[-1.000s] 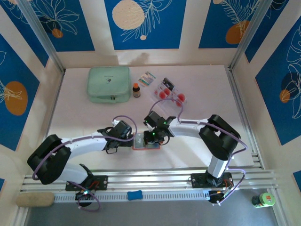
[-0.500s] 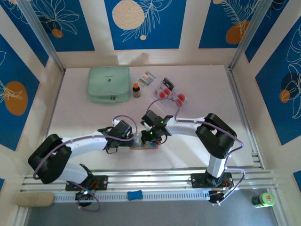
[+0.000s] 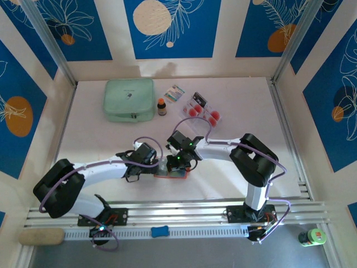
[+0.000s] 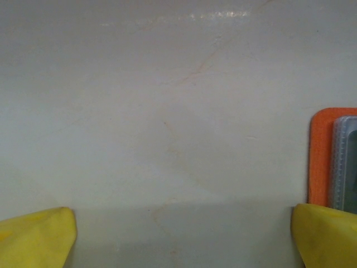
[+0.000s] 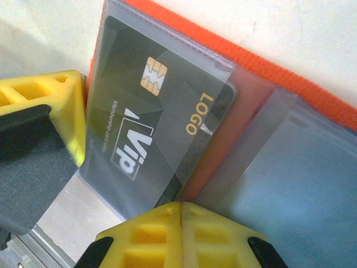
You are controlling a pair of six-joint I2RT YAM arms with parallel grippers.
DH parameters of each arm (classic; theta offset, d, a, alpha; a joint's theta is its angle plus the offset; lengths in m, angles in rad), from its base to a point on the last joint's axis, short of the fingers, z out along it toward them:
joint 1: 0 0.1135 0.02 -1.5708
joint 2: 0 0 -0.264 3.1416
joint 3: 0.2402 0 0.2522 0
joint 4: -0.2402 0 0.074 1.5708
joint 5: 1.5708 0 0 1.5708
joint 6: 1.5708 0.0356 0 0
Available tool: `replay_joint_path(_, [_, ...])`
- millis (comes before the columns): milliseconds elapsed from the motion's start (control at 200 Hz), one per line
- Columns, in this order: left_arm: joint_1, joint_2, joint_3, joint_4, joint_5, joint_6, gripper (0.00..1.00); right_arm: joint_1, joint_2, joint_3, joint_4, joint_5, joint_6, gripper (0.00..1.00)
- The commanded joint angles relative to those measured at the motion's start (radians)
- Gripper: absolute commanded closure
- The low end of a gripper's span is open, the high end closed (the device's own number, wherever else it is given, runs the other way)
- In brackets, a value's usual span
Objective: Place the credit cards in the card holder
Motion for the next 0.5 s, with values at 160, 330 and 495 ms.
replay_joint_path(160, [0.008,0.013,-0.031,0.06,0.058,-0.012,0.0,-0.022,-0.035,-0.001,-0.022,-0.042,-0.016,1.0])
replay_joint_path(330, [0.009,-0.027,-0.013,0.023,0.028,-0.008,0.0,-0.069,-0.126,-0.004,-0.059,-0.028,-0.03,1.0])
replay_joint_path(495, [0.011,-0.071,0.011,-0.014,0.005,0.007,0.0,-0.123,-0.206,-0.021,-0.087,-0.016,-0.044,0.97])
